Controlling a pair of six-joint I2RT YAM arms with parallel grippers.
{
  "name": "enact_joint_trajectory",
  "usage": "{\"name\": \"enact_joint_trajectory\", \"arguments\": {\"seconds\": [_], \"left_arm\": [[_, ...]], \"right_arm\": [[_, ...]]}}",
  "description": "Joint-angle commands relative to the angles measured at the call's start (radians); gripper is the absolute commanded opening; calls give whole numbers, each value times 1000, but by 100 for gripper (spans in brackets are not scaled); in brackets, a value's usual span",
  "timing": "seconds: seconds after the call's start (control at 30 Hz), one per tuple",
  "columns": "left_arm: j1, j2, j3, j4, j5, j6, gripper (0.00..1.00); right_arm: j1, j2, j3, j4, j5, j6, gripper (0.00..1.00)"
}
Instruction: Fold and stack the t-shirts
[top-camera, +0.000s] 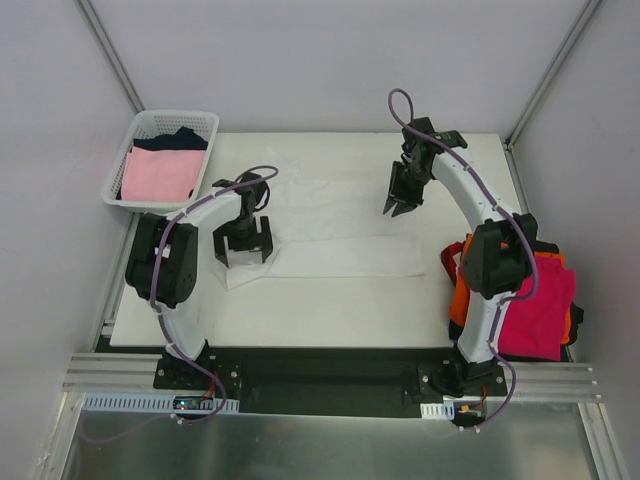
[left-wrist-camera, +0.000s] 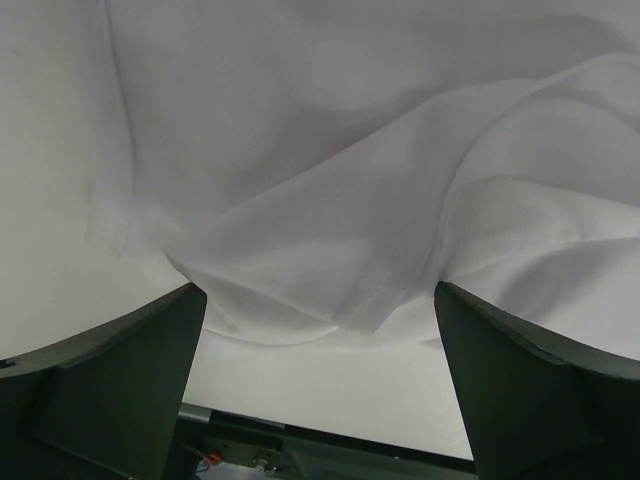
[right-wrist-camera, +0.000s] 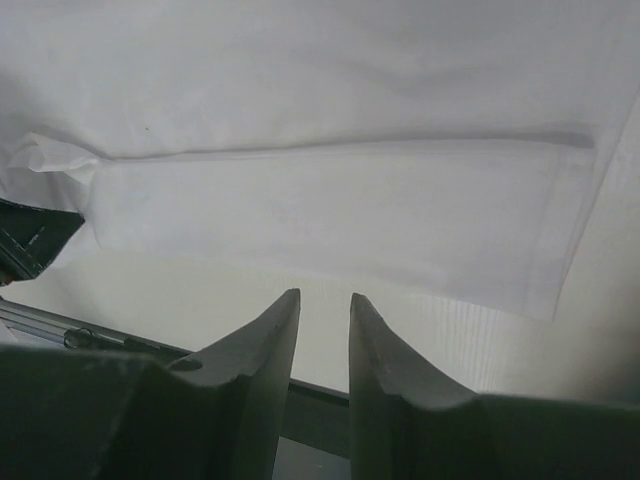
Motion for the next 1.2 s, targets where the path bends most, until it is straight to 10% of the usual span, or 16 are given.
{"name": "enact_joint_trajectory", "arguments": {"seconds": [0.0,0.2,0.4,1.17], "left_arm": [[-7,43,40,70,6,36,99],[-7,78,62,84,-9,27,97],[-7,29,36,81,-30,39,70],[-7,-3,-32,46,-61,23,59]], "right_arm": [[-39,-41,22,-136,6,-63,30],[-65,-54,-9,-142,2,-73,30],[-59,-34,-29,-128,-14,-66,29],[-25,28,-20,-123,-52,-87,27]]}}
